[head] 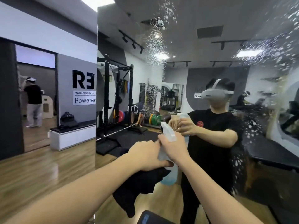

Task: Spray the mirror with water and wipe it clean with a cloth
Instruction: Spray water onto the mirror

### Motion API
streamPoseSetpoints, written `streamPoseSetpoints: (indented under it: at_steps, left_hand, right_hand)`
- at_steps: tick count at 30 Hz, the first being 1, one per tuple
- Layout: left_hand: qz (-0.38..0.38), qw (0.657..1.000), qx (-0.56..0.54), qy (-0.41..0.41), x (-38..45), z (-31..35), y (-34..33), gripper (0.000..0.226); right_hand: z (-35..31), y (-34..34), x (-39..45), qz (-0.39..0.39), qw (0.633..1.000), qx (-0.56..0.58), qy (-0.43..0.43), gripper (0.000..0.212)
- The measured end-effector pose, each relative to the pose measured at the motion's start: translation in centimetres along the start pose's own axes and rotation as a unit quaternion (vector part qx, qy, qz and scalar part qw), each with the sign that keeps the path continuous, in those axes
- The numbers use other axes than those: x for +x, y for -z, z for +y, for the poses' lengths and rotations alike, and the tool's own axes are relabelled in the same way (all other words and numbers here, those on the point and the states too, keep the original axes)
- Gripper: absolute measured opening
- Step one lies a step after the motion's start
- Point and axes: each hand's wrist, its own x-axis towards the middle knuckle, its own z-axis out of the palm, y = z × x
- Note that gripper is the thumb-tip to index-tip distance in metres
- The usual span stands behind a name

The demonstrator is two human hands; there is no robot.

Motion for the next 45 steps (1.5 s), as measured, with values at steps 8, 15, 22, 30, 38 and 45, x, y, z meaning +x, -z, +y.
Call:
streamPoseSetpoints:
  at_steps: [8,15,22,30,38,45]
  left_hand:
    - [-0.050,0.998,-0.038,0.004,-2.6,-0.6,-5.3,0.086]
    - [-0.102,0.993,-0.064,0.004,-4.8,0.4,-9.6,0.080]
    - [-0.147,0.986,-0.075,0.007,-6.0,1.4,-12.6,0.077]
    - [-0.196,0.977,-0.083,0.001,-8.1,2.8,-17.5,0.083]
    - [-0.252,0.964,-0.080,-0.007,-10.0,3.9,-20.8,0.079]
    - [-0.308,0.948,-0.082,-0.013,-11.1,4.3,-23.6,0.066]
  right_hand:
    - [3.4,-2.8,-3.9,-0.042,0.997,-0.006,-0.070,0.029]
    - [7.2,-4.2,-7.3,-0.075,0.989,-0.019,-0.127,0.028]
    - [10.1,-4.7,-9.7,-0.100,0.981,-0.021,-0.162,0.031]
    - [13.2,-5.0,-13.6,-0.158,0.970,-0.059,-0.175,0.043]
    - [15.8,-6.1,-16.7,-0.218,0.953,-0.118,-0.174,0.057]
    - [18.1,-6.9,-19.2,-0.232,0.940,-0.134,-0.212,0.058]
